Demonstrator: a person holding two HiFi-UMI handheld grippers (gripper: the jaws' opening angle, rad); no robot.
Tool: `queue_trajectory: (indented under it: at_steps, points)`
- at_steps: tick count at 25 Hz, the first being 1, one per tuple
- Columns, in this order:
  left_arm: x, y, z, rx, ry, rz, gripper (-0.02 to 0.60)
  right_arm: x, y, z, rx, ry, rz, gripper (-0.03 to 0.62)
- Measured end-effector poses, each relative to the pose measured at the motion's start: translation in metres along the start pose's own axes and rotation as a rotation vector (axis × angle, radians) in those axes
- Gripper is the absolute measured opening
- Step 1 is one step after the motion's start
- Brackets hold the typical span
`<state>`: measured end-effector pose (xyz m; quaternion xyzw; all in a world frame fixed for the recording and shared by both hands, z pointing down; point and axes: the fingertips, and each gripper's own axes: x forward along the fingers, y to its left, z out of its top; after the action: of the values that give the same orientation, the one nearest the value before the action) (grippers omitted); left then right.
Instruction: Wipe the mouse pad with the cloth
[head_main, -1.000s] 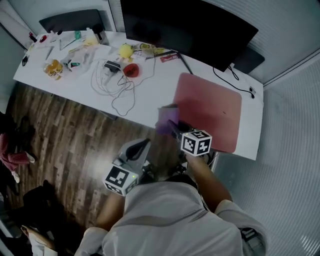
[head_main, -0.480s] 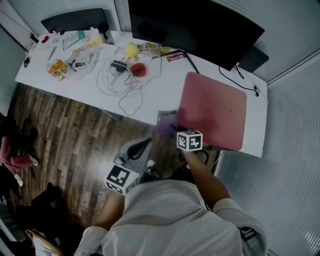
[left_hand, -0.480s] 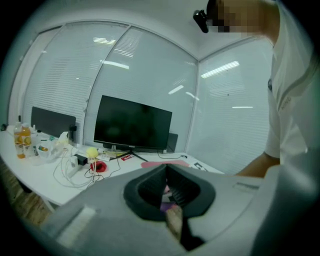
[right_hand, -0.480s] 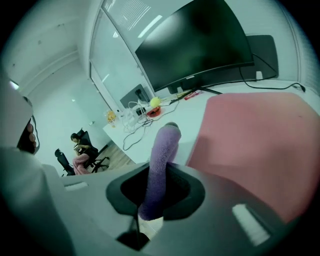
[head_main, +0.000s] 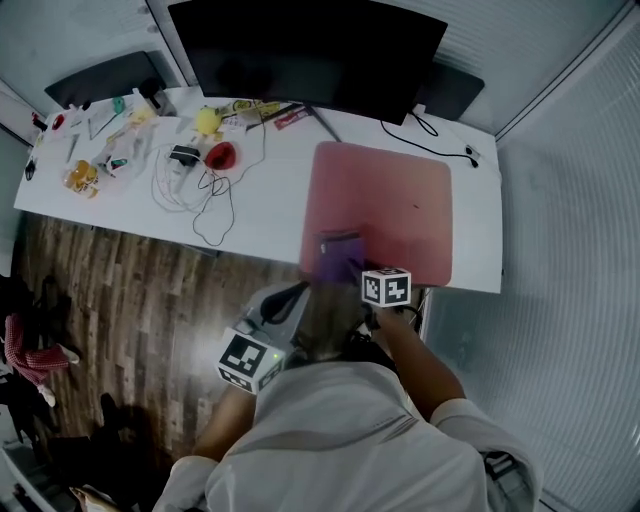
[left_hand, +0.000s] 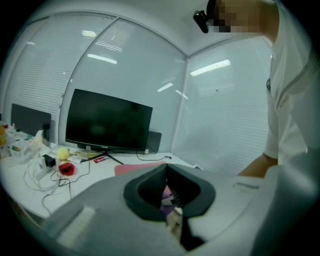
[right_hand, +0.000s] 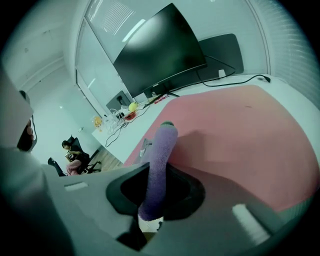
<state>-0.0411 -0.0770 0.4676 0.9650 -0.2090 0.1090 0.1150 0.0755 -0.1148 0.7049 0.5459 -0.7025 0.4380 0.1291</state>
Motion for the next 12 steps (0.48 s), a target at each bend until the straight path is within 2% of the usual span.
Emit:
queue_trajectory:
  at_steps: [12]
  points:
    - [0.100,-0.084,0.024,0.066,-0.021,-0.072,0.002,-0.114,-0.148,-0.019,0.066,-0.056,-0.135,0.054]
